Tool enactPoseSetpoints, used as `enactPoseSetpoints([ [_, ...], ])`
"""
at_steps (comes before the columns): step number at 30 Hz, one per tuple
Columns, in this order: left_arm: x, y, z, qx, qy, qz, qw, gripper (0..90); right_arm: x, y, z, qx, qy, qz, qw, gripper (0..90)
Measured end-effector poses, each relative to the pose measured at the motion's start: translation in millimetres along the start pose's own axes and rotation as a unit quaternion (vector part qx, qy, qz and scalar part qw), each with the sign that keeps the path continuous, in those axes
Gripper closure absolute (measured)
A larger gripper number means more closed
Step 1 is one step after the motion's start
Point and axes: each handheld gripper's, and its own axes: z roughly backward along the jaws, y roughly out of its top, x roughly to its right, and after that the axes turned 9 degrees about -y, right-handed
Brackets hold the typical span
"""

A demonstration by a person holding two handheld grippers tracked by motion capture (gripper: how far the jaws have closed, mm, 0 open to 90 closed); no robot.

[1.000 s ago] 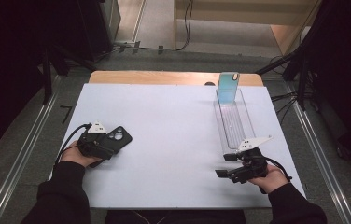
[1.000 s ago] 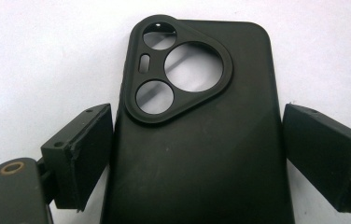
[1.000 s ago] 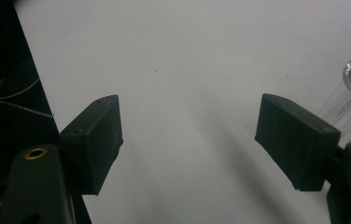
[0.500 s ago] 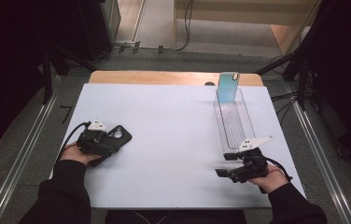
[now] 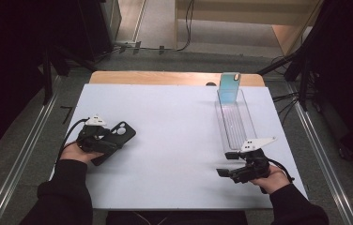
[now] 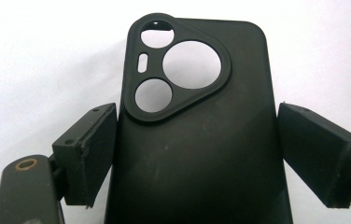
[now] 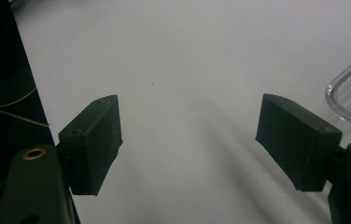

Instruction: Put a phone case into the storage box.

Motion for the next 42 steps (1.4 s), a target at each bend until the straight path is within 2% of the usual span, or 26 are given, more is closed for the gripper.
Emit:
enactPoseSetpoints([
  [4, 8.9, 5.8, 3.4, 0.003, 0.005, -0.005, 1.0000, 15.2, 0.2, 0.4, 0.6, 0.006, -0.005, 0.002, 1.0000, 20.6],
  [7, 14.0, 9.6, 4.1, 0.008, -0.001, -0.002, 1.0000, 15.1, 0.0, 1.7, 1.8, 0.015, -0.001, -0.002, 0.9999, 20.6],
  [10, 20.9, 14.3, 4.1, 0.012, -0.006, 0.000, 0.9999, 15.1, -0.2, 2.8, 2.7, 0.011, 0.004, -0.012, 0.9999, 20.6],
  [15, 36.2, 23.9, 0.4, 0.014, -0.021, 0.002, 0.9997, 15.0, -1.0, 4.1, 4.8, 0.016, 0.007, -0.009, 0.9998, 20.0],
  [17, 42.4, 27.6, -2.1, 0.011, -0.026, 0.004, 0.9996, 15.0, -1.9, 5.9, 5.8, 0.014, 0.008, -0.021, 0.9996, 19.6],
  [21, 53.5, 33.6, -8.0, 0.014, -0.041, 0.010, 0.9990, 14.9, -3.1, 9.2, 5.5, 0.010, -0.005, -0.025, 0.9996, 19.6],
  [24, 62.9, 37.8, -12.0, 0.015, -0.048, 0.010, 0.9987, 15.0, -2.7, 12.7, 6.3, 0.016, 0.003, -0.046, 0.9988, 19.6],
  [27, 72.1, 41.3, -15.9, 0.021, -0.049, 0.010, 0.9985, 15.0, -3.0, 16.1, 8.9, 0.027, 0.006, -0.058, 0.9979, 19.6],
  [30, 79.9, 44.3, -19.8, 0.027, -0.046, 0.011, 0.9985, 14.9, -5.4, 18.9, 10.5, 0.028, -0.005, -0.059, 0.9978, 19.7],
  [34, 86.5, 47.3, -24.9, 0.031, -0.053, 0.016, 0.9980, 15.0, -10.3, 22.7, 9.7, 0.026, -0.010, -0.064, 0.9976, 19.8],
  [42, 101.1, 52.0, -32.1, 0.063, -0.041, 0.022, 0.9970, 14.9, -18.8, 35.3, 5.0, 0.028, -0.021, -0.076, 0.9964, 20.1],
])
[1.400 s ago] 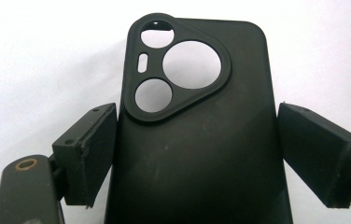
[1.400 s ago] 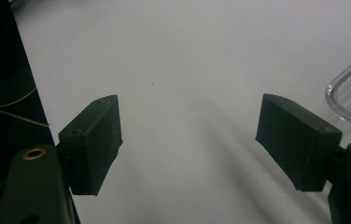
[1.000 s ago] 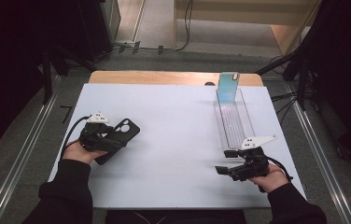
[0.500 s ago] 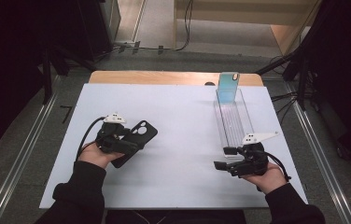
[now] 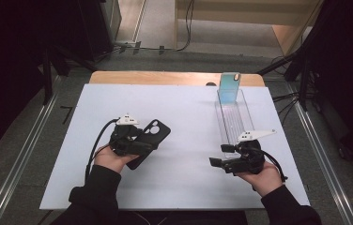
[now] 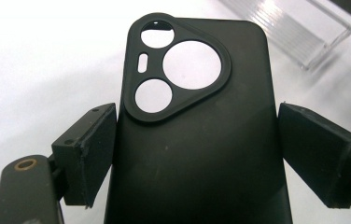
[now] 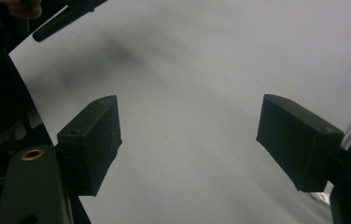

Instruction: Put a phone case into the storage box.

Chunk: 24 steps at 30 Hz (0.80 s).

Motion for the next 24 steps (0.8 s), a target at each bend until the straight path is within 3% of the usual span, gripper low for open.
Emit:
enactPoseSetpoints([
  [5, 8.9, -0.2, -7.6, 0.025, 0.008, 0.000, 0.9997, 14.8, -4.3, 7.4, -3.4, 0.006, -0.010, -0.008, 0.9999, 20.1],
  [7, 11.2, -0.5, -11.5, 0.021, -0.005, -0.002, 0.9998, 14.8, -6.4, 10.0, -5.3, 0.005, -0.013, -0.010, 0.9998, 20.1],
  [14, 18.7, -3.3, -19.5, 0.034, 0.007, -0.009, 0.9994, 14.8, -15.9, 22.5, -12.2, 0.009, -0.008, -0.003, 0.9999, 19.1],
  [20, 28.8, -7.8, -25.9, 0.060, 0.015, -0.019, 0.9979, 14.8, -21.3, 36.8, -18.6, 0.015, -0.003, -0.012, 0.9998, 19.2],
  [24, 33.2, -10.6, -27.2, 0.089, 0.018, -0.030, 0.9954, 14.8, -25.2, 46.2, -22.2, 0.025, -0.004, -0.019, 0.9995, 19.4],
])
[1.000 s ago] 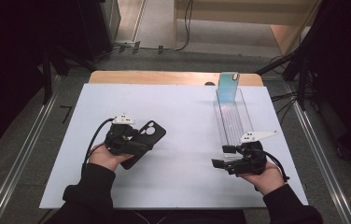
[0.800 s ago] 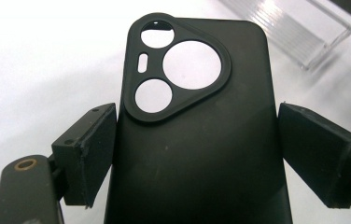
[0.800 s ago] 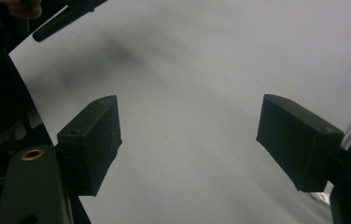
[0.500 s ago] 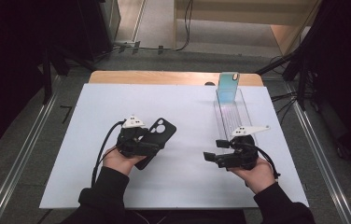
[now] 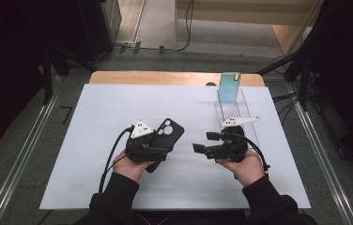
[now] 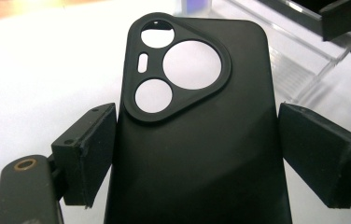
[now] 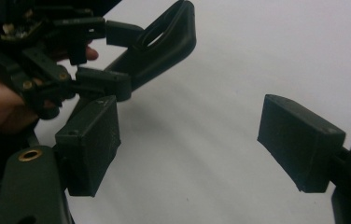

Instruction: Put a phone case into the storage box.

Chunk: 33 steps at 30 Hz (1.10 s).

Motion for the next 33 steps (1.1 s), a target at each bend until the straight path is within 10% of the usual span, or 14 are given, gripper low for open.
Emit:
enactPoseSetpoints([
  [33, 15.2, -21.8, -6.4, 0.123, 0.011, 0.004, 0.9923, 14.5, -14.7, 40.4, -37.3, 0.025, 0.020, -0.043, 0.9985, 21.6],
])
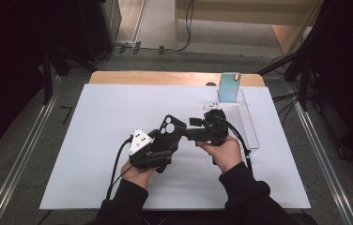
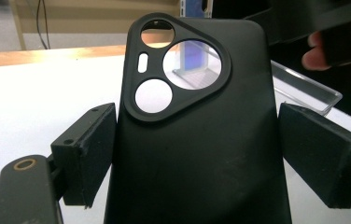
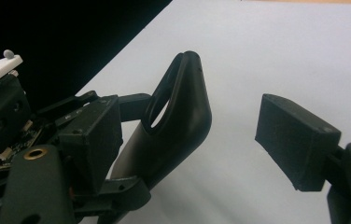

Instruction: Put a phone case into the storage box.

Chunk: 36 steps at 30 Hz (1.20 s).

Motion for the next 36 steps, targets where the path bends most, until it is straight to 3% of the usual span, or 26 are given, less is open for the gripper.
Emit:
enactPoseSetpoints([
  [6, 2.8, -0.4, -0.9, 0.004, 0.002, -0.005, 1.0000, 14.6, 0.5, -0.1, -8.1, -0.011, 0.013, -0.021, 0.9996, 28.2],
  [11, 5.6, -0.1, -0.5, 0.008, -0.003, -0.006, 0.9999, 14.5, -0.7, -0.6, -12.1, -0.027, 0.028, -0.036, 0.9986, 48.5],
  [14, 5.8, 0.1, -0.4, 0.010, -0.008, -0.001, 0.9999, 14.5, 1.1, 0.4, -12.0, -0.034, 0.044, -0.062, 0.9966, 63.2],
  [17, 5.8, 0.0, -0.5, 0.010, -0.011, 0.001, 0.9999, 14.4, 4.3, 1.2, -11.7, -0.040, 0.065, -0.088, 0.9932, 70.0],
  [19, 6.2, 0.0, -0.9, 0.012, -0.013, 0.002, 0.9998, 14.3, 5.3, 1.5, -10.4, -0.040, 0.078, -0.093, 0.9919, 73.8],
  [25, 6.7, 1.4, -0.2, 0.017, -0.023, 0.002, 0.9996, 13.9, 3.7, 2.9, -7.3, -0.036, 0.094, -0.092, 0.9907, 77.0],
  [30, 6.4, 6.8, 0.9, 0.009, -0.041, 0.010, 0.9991, 13.3, 4.7, 5.1, -2.8, -0.035, 0.103, -0.095, 0.9895, 77.3],
  [36, 8.2, 15.9, 4.6, -0.015, -0.035, 0.005, 0.9993, 13.6, 3.5, 9.2, 5.0, -0.025, 0.091, -0.080, 0.9923, 77.3],
])
